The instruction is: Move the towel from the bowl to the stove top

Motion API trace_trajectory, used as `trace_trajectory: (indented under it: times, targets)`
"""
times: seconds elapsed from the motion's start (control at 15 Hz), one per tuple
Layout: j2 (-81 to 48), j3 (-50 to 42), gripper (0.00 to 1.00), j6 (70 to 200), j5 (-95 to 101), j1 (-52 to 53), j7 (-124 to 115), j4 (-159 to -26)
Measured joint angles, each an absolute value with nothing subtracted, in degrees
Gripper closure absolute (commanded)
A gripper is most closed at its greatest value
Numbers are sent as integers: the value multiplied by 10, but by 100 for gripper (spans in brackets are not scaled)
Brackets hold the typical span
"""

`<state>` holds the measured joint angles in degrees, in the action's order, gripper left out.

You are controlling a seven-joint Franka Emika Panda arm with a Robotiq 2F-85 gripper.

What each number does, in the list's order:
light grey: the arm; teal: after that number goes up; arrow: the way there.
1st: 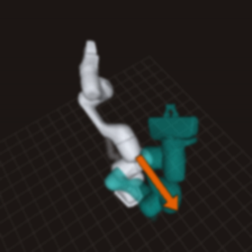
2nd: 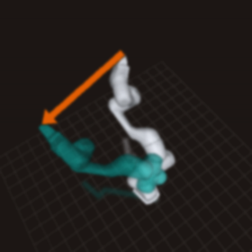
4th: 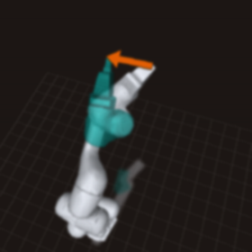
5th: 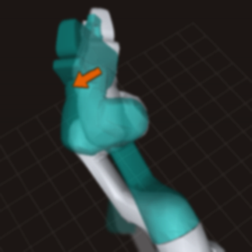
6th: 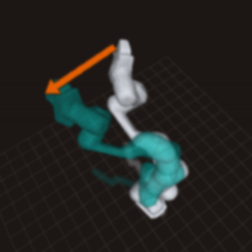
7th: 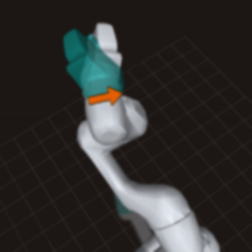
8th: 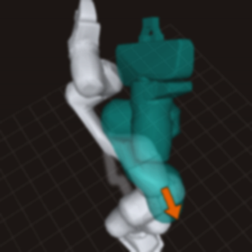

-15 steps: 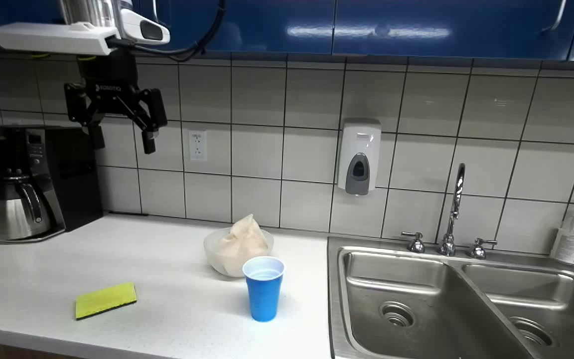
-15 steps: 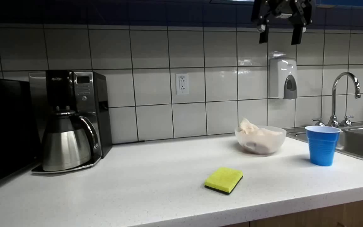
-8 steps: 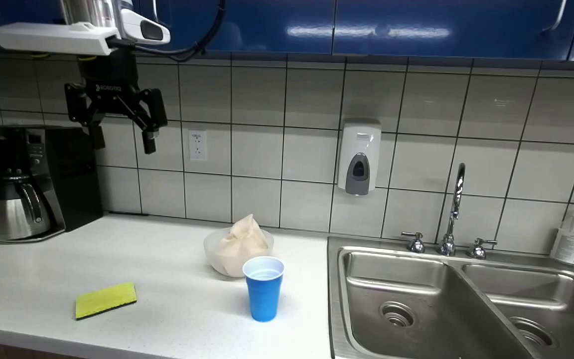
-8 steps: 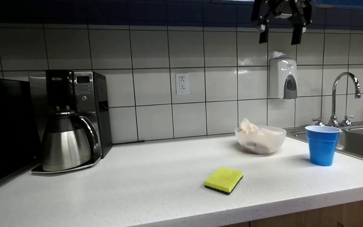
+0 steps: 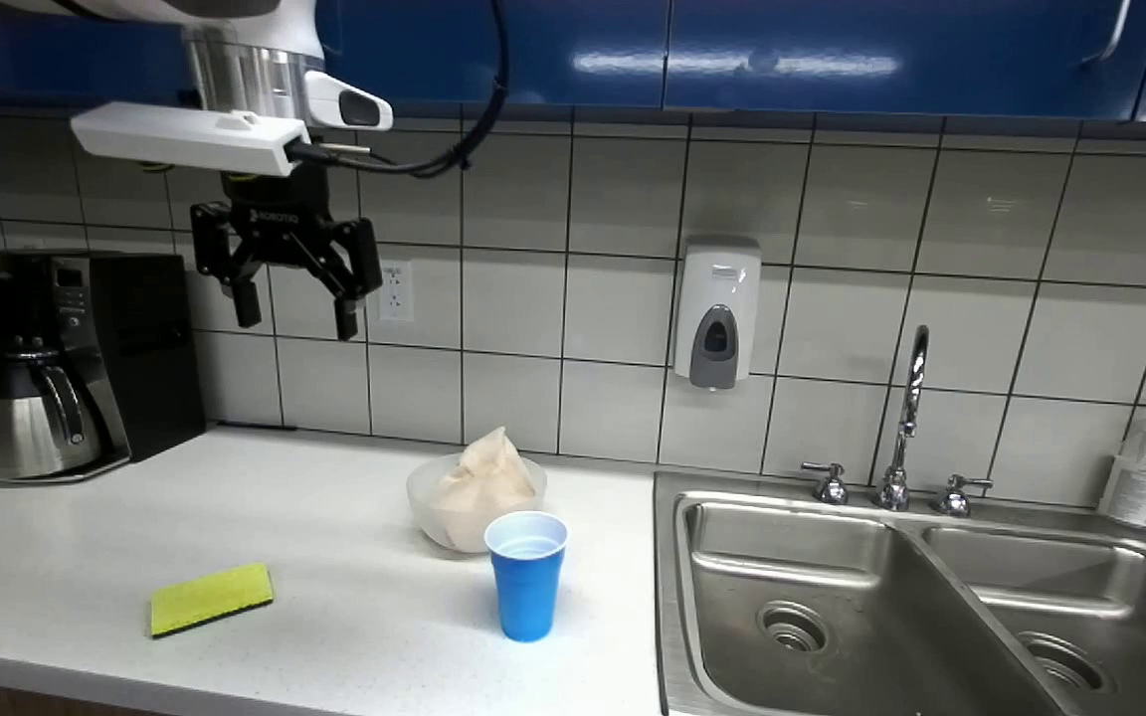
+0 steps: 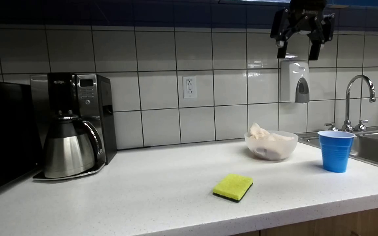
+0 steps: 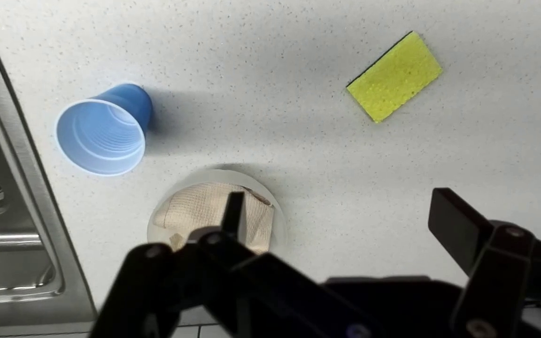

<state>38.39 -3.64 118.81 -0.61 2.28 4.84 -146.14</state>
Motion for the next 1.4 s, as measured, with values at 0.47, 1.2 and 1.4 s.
trace_trajectory:
  times: [0.47, 1.2, 1.4]
  targets:
    - [327, -54, 0, 1297, -6, 11, 60, -1493]
    - [152, -54, 0, 1504, 45, -30, 45, -1485]
    - [94, -53, 0, 1541, 69, -44, 21, -1463]
